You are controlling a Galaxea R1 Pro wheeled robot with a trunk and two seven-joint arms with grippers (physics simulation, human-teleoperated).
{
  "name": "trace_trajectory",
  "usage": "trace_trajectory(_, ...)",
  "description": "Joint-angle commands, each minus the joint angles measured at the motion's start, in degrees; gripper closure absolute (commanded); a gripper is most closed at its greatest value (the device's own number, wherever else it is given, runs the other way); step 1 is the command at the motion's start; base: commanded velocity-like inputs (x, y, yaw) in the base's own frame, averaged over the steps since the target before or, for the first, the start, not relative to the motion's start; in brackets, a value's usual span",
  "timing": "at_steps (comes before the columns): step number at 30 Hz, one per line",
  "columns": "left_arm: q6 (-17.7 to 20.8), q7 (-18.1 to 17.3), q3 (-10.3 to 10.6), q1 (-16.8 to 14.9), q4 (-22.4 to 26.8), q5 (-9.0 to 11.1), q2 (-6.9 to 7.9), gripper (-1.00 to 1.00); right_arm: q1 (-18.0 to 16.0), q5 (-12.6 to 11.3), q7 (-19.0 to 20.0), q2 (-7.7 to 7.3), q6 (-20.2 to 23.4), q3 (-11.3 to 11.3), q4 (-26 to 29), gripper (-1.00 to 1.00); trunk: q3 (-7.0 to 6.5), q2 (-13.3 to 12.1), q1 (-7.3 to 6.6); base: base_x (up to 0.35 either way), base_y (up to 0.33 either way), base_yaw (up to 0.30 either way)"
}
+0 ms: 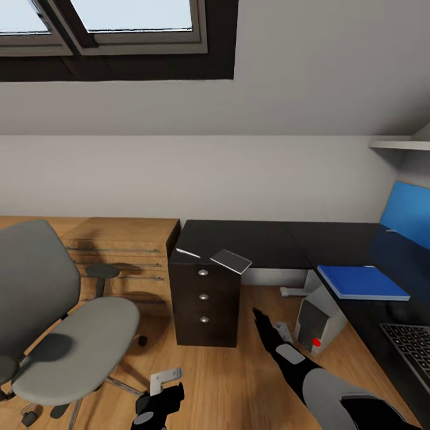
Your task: In the bedroom, organize the workspace by keeping the computer under the desk, ensuring the monitor is on the desk, placing the keyboard on the desk next to the monitor, placing the mouse on the desk next to the keyboard, moving the folder from the swivel chair onto the desk next to the mouse, stacking the notebook on top of the folder with the pen on top of the notebook, and positioning the swivel chair next to the desk.
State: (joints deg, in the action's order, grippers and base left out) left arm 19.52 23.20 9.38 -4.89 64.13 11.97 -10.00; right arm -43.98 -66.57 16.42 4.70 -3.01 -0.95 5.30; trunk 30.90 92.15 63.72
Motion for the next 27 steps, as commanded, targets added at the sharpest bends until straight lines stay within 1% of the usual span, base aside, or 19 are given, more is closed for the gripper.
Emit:
trace_trajectory(1,0.2,0.4,0.1,0.0,0.2,0.5,0.00,-1.00,-0.1,-0.2,0.8,-0.65,-0.1,-0.1,0.3,-1.00,0.25,0.4,0.22,0.000,0.000,0.000)
trace_trajectory(4,0.1,0.4,0.2,0.0,0.3,0.5,0.00,-1.00,-0.1,-0.3,1.3,-1.47,-0.1,-0.1,1.3,-1.00,0.78,1.7,0.88,0.000,0.000,0.000)
trace_trajectory(5,0.1,0.4,0.3,0.0,0.4,0.5,0.00,-1.00,-0.1,-0.3,1.4,-1.81,0.0,-0.1,2.5,-1.00,0.96,2.1,1.10,0.000,0.000,0.000)
trace_trajectory(10,0.1,0.4,0.4,0.0,1.2,0.5,0.00,-1.00,-0.1,-0.4,0.8,-2.27,1.3,-0.1,6.7,-1.00,1.86,4.1,2.20,0.000,0.000,0.000)
trace_trajectory(11,0.2,0.4,0.5,0.0,2.3,0.5,0.00,-1.00,-0.1,-0.4,0.0,-2.35,2.9,-0.1,8.6,-1.00,2.04,4.5,2.42,0.000,0.000,0.000)
trace_trajectory(15,0.4,0.4,0.6,0.0,6.6,0.5,0.00,-1.00,-0.1,-0.4,-1.3,-2.44,6.6,-0.3,11.6,-1.00,2.76,6.1,3.30,0.000,0.000,0.000)
trace_trajectory(16,0.8,0.4,0.6,0.0,9.1,0.5,0.00,-1.00,-0.1,-0.5,-1.4,-2.46,7.8,-0.3,12.7,-1.00,2.94,6.5,3.52,0.000,0.000,0.000)
trace_trajectory(20,2.9,0.3,0.4,0.0,12.3,0.7,0.00,-1.00,-0.1,-0.4,-0.8,-2.49,9.0,-0.3,13.9,-1.00,3.66,8.1,4.40,0.000,0.000,0.000)
trace_trajectory(22,4.2,0.3,0.4,0.0,12.2,0.8,0.00,-1.00,-0.1,-0.3,-0.2,-2.49,9.3,-0.3,14.0,-1.00,4.02,8.9,4.84,0.000,0.000,0.000)
trace_trajectory(24,4.9,0.3,0.5,0.0,10.6,0.9,0.00,-1.00,-0.1,-0.3,0.4,-2.51,9.5,-0.2,14.0,-1.00,4.38,9.7,5.27,0.000,0.000,0.000)
trace_trajectory(26,5.4,0.1,0.6,0.0,6.1,1.0,0.00,-1.00,-0.1,-0.2,1.5,-2.57,9.7,-0.3,13.3,-1.00,4.73,10.5,5.71,0.000,0.000,0.000)
trace_trajectory(27,5.4,0.2,0.7,0.0,5.6,1.0,0.00,-1.00,-0.1,-0.2,1.7,-2.61,9.7,-0.3,13.2,-1.00,4.91,10.9,5.93,0.000,0.000,0.000)
